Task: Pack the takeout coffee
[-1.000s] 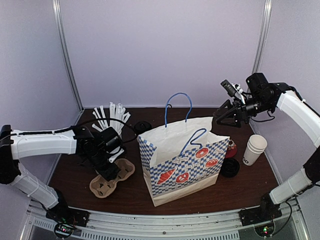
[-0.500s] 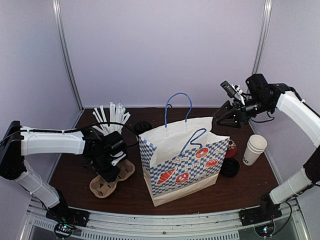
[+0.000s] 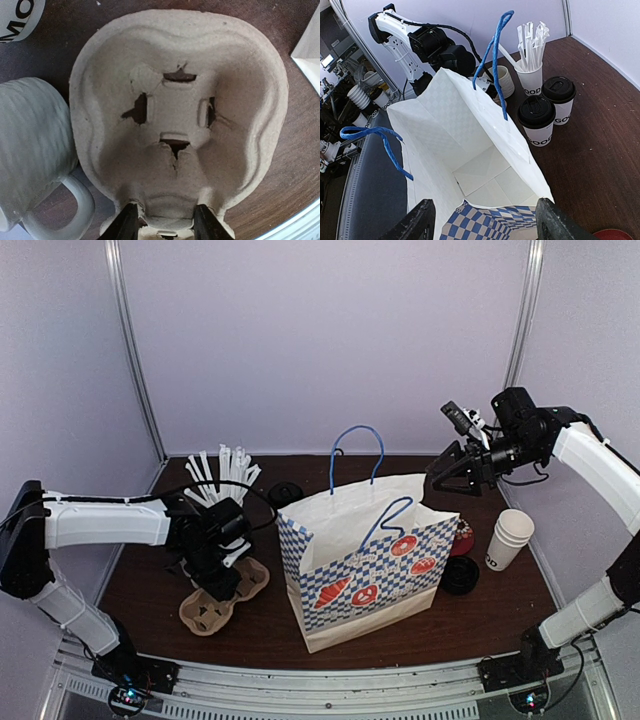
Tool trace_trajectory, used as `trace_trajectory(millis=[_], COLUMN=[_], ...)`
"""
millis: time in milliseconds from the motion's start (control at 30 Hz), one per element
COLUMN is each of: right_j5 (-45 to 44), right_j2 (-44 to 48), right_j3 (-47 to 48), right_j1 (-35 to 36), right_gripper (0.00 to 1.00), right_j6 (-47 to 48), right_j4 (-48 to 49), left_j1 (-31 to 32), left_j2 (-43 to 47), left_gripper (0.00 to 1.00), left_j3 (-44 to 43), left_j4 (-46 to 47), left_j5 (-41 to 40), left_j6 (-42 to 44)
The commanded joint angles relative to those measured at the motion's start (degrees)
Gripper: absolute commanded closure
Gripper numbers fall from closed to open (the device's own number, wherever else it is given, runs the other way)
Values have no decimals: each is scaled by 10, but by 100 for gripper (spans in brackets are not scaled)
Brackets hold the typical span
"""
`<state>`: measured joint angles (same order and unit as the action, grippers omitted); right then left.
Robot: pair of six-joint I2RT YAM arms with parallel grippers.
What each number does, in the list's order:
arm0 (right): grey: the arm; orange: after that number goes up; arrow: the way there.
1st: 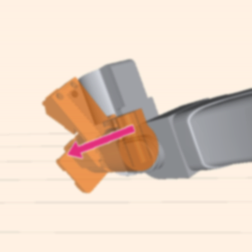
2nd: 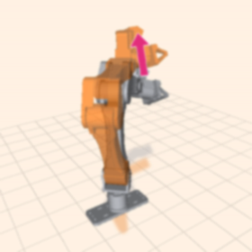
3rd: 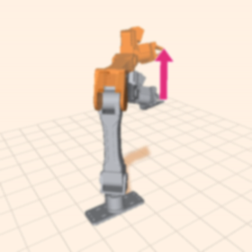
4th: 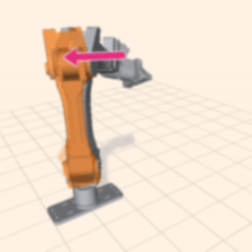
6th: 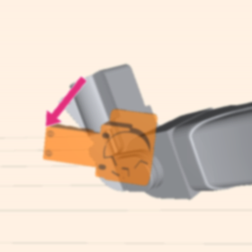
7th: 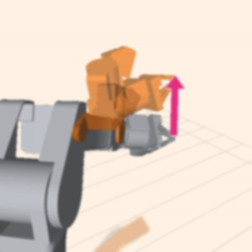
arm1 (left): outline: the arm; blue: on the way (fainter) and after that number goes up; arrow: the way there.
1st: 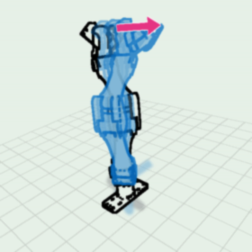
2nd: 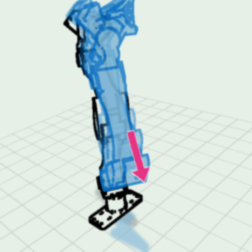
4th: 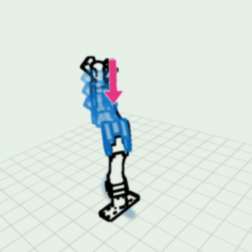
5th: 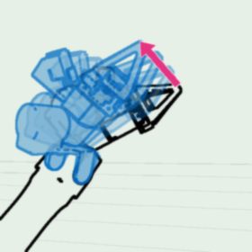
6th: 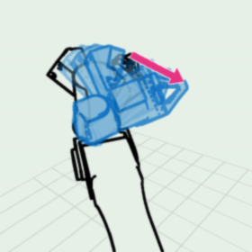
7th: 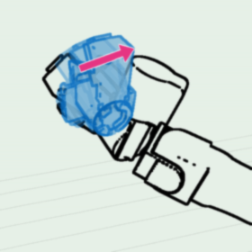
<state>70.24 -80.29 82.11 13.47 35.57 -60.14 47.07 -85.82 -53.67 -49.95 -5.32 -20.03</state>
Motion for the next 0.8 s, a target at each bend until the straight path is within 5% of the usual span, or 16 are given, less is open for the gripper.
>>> trace_trajectory(millis=[0, 767], right_j5=[3, 4], right_j2=[5, 7], right_j3=[-8, -9], right_j1=[-4, -4], right_gripper=[28, 28], right_j6=[-3, -8], right_j4=[9, 14], left_j1=[-7, -15], left_j2=[-7, 39], left_gripper=[60, 70], left_j3=[7, -27], left_j4=[14, -29], left_j5=[3, 28], left_j6=[-6, -17])
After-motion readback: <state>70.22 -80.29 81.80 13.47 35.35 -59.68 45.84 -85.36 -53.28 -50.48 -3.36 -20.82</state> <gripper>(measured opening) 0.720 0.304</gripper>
